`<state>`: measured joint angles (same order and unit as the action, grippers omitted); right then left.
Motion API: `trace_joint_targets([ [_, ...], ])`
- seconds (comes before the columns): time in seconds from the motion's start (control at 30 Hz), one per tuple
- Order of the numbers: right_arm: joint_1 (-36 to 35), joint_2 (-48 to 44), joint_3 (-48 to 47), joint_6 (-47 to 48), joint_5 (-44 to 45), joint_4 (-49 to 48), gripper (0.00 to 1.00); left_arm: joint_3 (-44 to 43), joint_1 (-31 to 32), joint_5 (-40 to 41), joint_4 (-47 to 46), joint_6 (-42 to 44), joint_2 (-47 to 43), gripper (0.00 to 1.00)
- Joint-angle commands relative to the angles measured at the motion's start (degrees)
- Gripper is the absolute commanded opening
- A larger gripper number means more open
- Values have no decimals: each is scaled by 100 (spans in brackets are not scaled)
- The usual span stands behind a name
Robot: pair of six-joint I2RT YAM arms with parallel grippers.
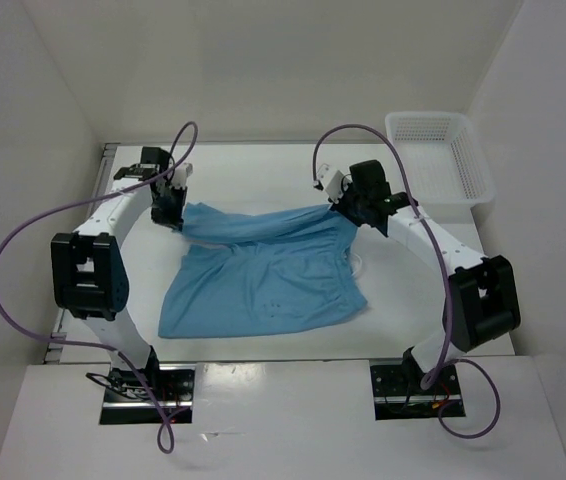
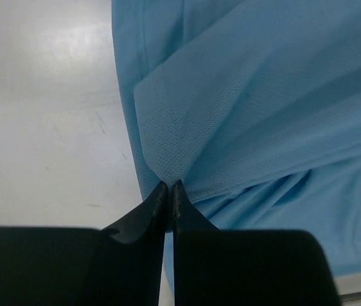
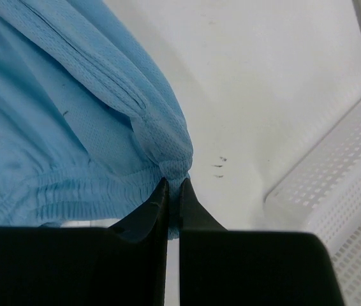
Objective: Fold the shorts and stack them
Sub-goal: Fold the shorts
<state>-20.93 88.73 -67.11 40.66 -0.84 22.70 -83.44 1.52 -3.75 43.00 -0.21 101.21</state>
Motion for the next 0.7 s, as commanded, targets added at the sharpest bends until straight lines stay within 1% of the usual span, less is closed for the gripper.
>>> trace_joint_targets([
  [0.0, -157, -418, 330, 135, -56, -125, 0, 459, -213, -91, 33, 21, -418, 10],
  [0.07, -227, -418, 532, 135, -56, -125, 0, 792, -284, -257, 33, 21, -549, 12],
  [0.23, -534, -532, 989, 240, -171, -178, 0, 1584, -284, -697, -20, 21, -602, 15],
  [0.3, -657, -532, 1094, 293, -171, -178, 0, 1944, -284, -759, -151, 21, -655, 19],
  [0.37, -728, -532, 1156, 345, -171, -231, 0, 2103, -284, -681, -318, 21, -655, 22],
  [0.4, -781, -532, 1156, 346, -171, -283, 0, 2156, -284, -680, -319, 21, -655, 25],
  [0.47, -833, -532, 1156, 346, -171, -284, 0, 2227, -284, -680, -380, 21, -655, 26],
  [0.6, -834, -480, 1156, 398, -171, -284, 0, 2332, -284, -802, -494, 21, -585, 38],
  [0.67, -887, -479, 1156, 398, -171, -336, 0, 2384, -284, -864, -495, 21, -533, 39],
])
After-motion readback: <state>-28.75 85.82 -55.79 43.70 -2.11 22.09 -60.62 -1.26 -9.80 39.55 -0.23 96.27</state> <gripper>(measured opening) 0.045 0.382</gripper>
